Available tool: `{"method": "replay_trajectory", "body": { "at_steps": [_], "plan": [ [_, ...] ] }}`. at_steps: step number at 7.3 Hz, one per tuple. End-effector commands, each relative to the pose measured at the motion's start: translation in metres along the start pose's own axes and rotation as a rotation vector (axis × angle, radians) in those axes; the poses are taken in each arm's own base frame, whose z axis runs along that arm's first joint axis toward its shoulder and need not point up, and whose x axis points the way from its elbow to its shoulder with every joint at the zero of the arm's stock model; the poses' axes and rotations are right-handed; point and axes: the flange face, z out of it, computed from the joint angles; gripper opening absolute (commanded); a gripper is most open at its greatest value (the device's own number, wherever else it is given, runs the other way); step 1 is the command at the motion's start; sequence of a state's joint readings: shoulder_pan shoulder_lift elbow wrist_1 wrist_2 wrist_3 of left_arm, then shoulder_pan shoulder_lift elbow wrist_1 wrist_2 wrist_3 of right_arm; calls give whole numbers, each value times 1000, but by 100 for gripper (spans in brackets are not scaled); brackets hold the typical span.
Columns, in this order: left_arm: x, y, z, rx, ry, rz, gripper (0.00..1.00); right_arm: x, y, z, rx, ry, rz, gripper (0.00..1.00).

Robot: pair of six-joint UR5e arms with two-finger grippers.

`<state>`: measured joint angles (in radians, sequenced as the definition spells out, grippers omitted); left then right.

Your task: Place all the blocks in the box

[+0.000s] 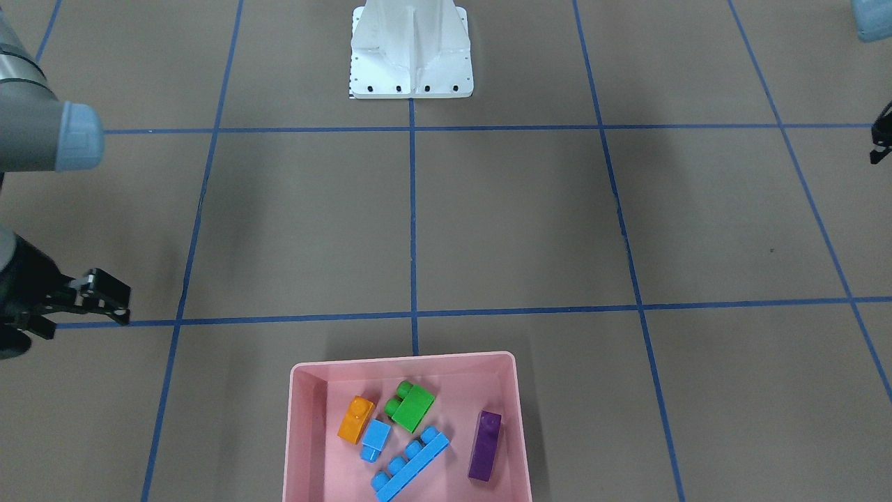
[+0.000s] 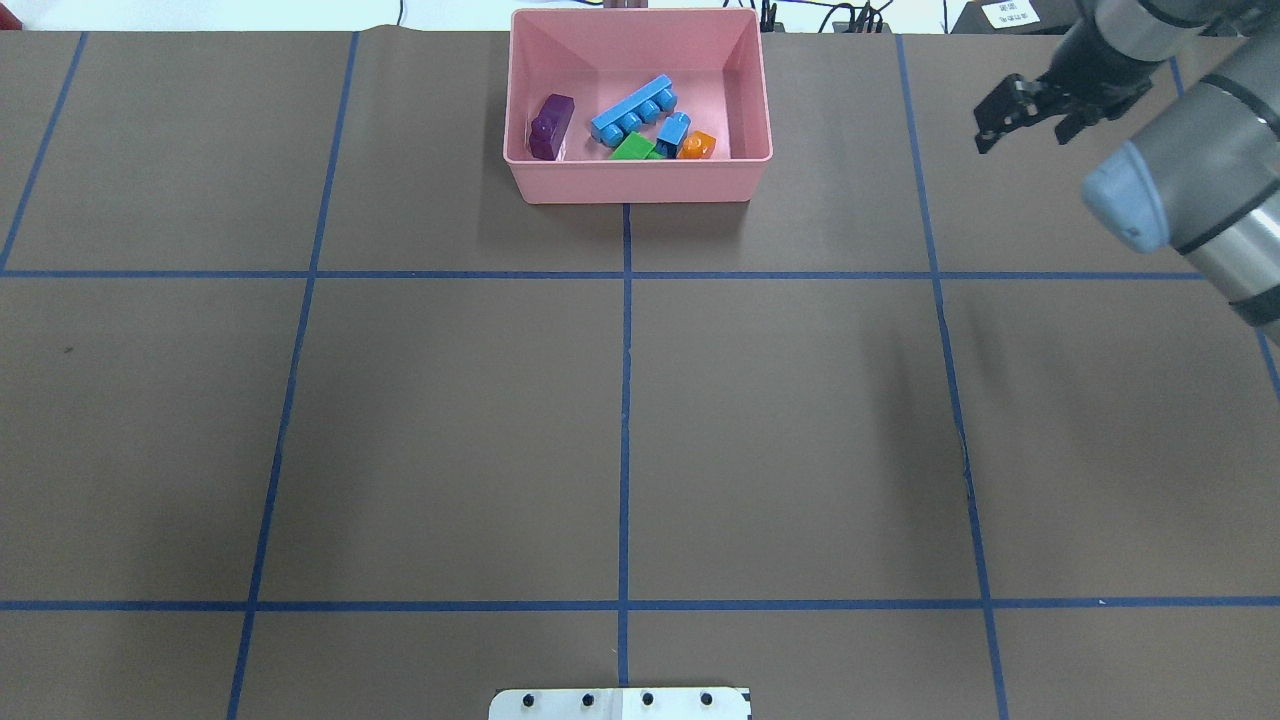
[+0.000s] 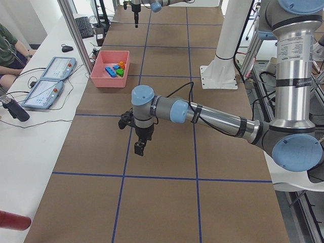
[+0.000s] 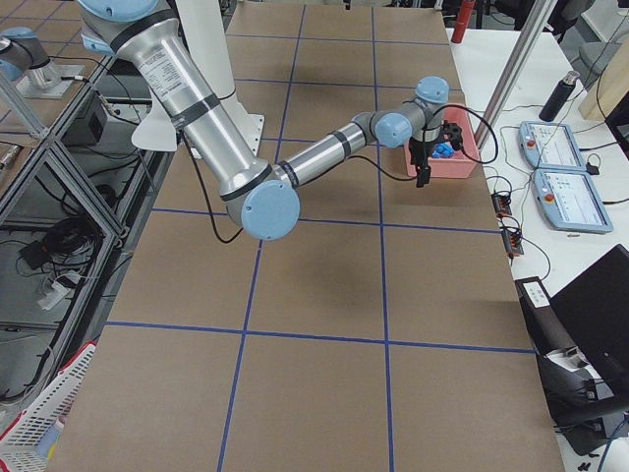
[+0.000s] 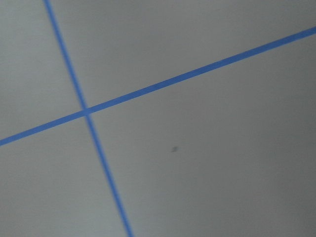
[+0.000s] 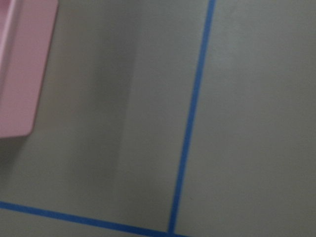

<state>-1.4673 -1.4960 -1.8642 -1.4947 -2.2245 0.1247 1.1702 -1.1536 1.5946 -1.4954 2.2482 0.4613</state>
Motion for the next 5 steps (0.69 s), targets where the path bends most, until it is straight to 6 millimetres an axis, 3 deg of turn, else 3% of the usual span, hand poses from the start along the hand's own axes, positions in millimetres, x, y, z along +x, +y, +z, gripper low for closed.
{"method": "replay_trajectory", "body": {
  "at_steps": [1, 4, 5],
  "plan": [
    [-56, 43, 12, 17, 44, -3, 100, 105, 79, -18, -15, 20, -55, 100],
    [-51, 63, 18, 37, 141, -29, 100, 218, 193, -48, -25, 32, 4, 100],
    [-51, 63, 22, 36, 171, -36, 100, 245, 211, -61, -10, -6, -1, 100]
  ]
}}
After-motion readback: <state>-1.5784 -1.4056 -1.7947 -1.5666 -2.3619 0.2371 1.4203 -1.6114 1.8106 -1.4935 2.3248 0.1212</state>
